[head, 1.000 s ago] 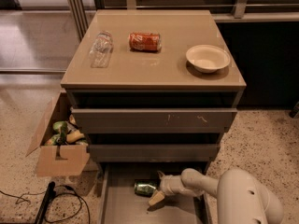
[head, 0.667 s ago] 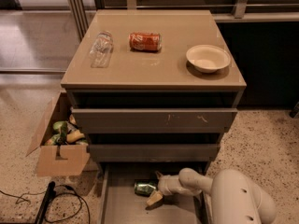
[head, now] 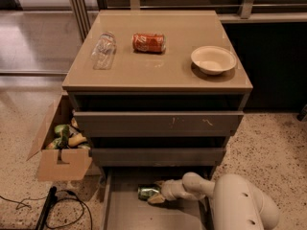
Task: Pick green can from bottom drawer and place on counter
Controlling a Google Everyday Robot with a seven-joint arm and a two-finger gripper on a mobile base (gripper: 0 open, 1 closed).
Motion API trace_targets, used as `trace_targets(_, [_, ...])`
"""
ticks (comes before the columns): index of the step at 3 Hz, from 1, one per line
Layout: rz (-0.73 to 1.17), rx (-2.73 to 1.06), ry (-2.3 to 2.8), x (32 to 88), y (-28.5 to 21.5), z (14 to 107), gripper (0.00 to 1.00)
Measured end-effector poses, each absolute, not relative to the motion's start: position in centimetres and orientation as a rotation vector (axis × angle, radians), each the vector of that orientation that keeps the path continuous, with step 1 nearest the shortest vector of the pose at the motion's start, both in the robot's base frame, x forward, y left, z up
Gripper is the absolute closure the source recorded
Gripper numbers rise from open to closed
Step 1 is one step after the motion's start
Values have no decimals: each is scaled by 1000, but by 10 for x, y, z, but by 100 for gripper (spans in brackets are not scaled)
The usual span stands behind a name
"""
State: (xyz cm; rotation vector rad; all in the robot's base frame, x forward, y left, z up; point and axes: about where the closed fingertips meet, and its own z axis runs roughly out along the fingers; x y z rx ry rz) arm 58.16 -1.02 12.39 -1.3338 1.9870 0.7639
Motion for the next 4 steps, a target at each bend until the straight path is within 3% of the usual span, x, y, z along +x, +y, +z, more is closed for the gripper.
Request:
trace_targets(2, [764,-1334,1987,582,-10,124,88])
trace_targets(3, [764,-1334,1987,582,-10,124,100])
trace_targets(4, [766,-1334,1987,581,-10,124,100])
